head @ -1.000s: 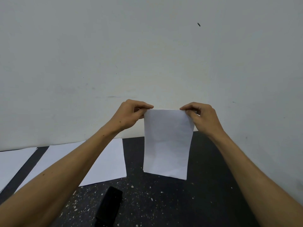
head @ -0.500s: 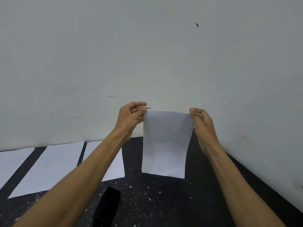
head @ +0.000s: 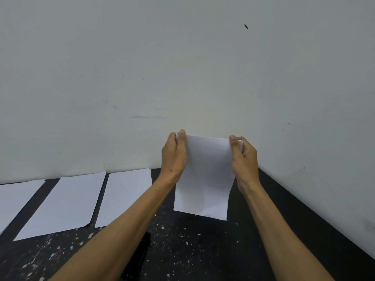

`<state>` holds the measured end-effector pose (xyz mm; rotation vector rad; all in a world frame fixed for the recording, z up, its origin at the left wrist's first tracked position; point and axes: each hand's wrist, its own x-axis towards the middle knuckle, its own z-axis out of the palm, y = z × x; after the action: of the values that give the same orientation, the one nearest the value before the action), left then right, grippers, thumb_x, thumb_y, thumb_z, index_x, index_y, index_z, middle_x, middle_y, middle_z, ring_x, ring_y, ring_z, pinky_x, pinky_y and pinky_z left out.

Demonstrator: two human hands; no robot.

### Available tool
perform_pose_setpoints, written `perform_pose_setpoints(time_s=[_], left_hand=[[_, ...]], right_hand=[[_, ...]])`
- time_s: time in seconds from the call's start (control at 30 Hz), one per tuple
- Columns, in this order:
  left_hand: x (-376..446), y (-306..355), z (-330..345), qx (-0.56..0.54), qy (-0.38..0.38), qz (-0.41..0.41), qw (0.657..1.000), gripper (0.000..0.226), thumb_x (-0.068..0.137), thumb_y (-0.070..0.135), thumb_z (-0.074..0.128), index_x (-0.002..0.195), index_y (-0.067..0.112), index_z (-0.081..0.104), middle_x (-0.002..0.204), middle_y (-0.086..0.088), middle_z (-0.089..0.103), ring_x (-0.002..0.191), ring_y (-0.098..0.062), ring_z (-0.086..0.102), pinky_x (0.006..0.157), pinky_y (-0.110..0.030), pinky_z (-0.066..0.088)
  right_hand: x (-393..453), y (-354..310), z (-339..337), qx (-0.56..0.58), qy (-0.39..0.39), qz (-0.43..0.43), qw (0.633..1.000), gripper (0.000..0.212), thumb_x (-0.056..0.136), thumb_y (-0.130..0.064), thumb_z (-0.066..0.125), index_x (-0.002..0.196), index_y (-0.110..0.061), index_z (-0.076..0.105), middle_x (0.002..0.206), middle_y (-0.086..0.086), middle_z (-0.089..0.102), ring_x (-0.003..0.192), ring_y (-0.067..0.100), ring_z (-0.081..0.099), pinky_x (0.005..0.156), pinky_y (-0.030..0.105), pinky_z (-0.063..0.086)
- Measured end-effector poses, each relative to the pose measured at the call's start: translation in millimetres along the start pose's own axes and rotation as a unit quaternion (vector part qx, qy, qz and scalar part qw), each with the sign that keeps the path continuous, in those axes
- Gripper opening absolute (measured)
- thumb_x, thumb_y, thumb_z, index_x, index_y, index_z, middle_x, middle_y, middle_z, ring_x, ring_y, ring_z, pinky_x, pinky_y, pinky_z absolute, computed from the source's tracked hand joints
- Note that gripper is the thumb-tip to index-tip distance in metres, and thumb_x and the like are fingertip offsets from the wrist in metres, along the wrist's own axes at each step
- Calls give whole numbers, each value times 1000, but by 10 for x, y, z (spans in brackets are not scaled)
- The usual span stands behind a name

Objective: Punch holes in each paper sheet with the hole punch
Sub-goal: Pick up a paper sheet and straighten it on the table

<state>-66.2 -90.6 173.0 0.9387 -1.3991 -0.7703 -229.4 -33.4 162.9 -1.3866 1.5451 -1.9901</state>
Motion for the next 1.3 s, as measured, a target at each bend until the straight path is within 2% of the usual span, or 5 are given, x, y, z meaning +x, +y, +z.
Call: perform_pose_setpoints(time_s=[0.43, 0.67, 0.93, 1.17, 1.3], left_hand=[[-154, 233, 420, -37, 225, -81, 970, 39, 99, 23, 42, 62, 17, 32, 57, 4, 31, 55, -13, 27, 54, -33, 23], [-132, 240, 395, -31, 239, -67, 968, 43, 104, 22, 39, 62, 18, 28, 57, 6, 29, 53, -11, 25, 53, -32, 23], [-115, 233, 316, -87, 217, -83, 969, 58, 106, 48, 41, 61, 18, 20, 55, 6, 19, 52, -12, 19, 54, -30, 20], [-256, -72, 252, -11, 166, -3, 986, 61, 100, 65, 36, 63, 17, 27, 57, 4, 28, 55, -11, 25, 55, -30, 23], [-282, -203, 238, -9, 171, 6, 985, 58, 100, 58, 42, 58, 20, 30, 54, 6, 30, 49, -7, 26, 50, -22, 24]], right_hand=[[-48, -110, 333, -69, 223, 51, 971, 45, 109, -28, 34, 66, -16, 36, 57, -4, 42, 53, 13, 37, 55, 33, 28], [-77, -76, 332, -79, 223, 58, 970, 48, 111, -33, 28, 71, -11, 40, 62, -2, 47, 58, 13, 43, 65, 36, 36], [-17, -139, 192, -23, 210, 74, 975, 60, 111, -50, 34, 62, -16, 26, 56, -1, 31, 53, 14, 29, 54, 30, 28], [65, -140, 166, 15, 194, 79, 978, 60, 109, -55, 36, 62, -19, 25, 57, -3, 28, 54, 12, 26, 56, 32, 27], [12, -124, 156, 54, 140, 43, 988, 59, 104, -61, 41, 63, -21, 24, 56, -7, 25, 49, 5, 23, 47, 19, 25]])
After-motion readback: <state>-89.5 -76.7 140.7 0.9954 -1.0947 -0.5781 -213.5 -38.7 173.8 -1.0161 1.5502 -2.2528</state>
